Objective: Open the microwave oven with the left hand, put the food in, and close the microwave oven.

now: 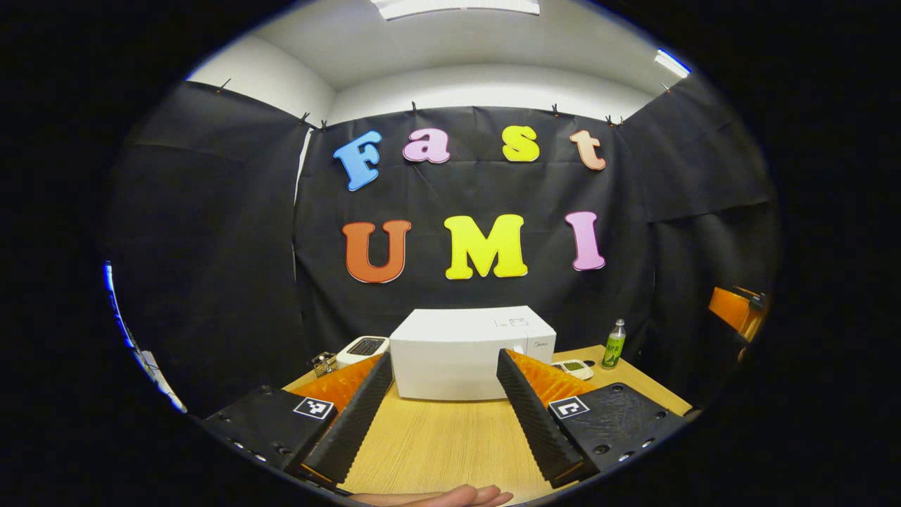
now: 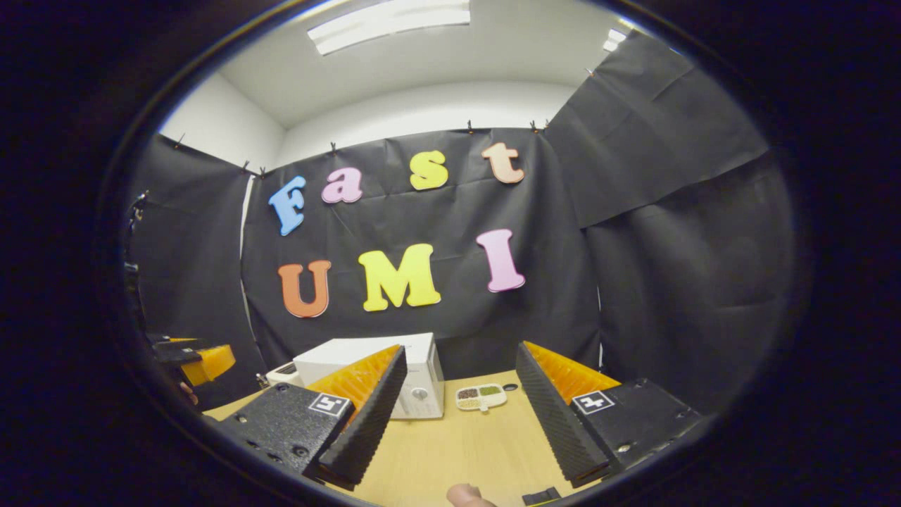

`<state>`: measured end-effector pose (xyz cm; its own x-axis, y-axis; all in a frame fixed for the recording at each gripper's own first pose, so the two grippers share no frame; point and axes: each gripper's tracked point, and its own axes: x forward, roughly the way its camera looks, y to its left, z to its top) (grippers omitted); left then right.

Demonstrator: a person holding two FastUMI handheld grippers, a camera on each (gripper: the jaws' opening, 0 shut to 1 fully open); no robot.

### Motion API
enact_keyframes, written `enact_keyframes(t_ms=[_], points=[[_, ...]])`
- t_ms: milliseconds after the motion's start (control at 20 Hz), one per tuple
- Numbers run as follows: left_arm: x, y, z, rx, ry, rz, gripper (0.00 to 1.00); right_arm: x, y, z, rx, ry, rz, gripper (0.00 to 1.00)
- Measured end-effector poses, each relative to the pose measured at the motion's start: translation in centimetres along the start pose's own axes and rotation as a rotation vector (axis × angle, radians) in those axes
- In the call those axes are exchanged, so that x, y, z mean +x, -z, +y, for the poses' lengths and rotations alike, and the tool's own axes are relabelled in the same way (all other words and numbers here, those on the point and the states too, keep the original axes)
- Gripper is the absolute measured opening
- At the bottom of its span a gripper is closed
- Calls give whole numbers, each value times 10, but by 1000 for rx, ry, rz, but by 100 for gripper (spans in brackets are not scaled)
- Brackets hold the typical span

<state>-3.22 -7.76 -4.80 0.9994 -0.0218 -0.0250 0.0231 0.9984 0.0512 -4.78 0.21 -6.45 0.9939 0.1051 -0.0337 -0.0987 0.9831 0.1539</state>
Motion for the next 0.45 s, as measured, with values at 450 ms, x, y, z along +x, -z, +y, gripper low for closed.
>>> enact_keyframes(t_ms=[450], points=[[-41,-21,13,-31,1,-58,95,-8,3,31,-27,-71,14,90]])
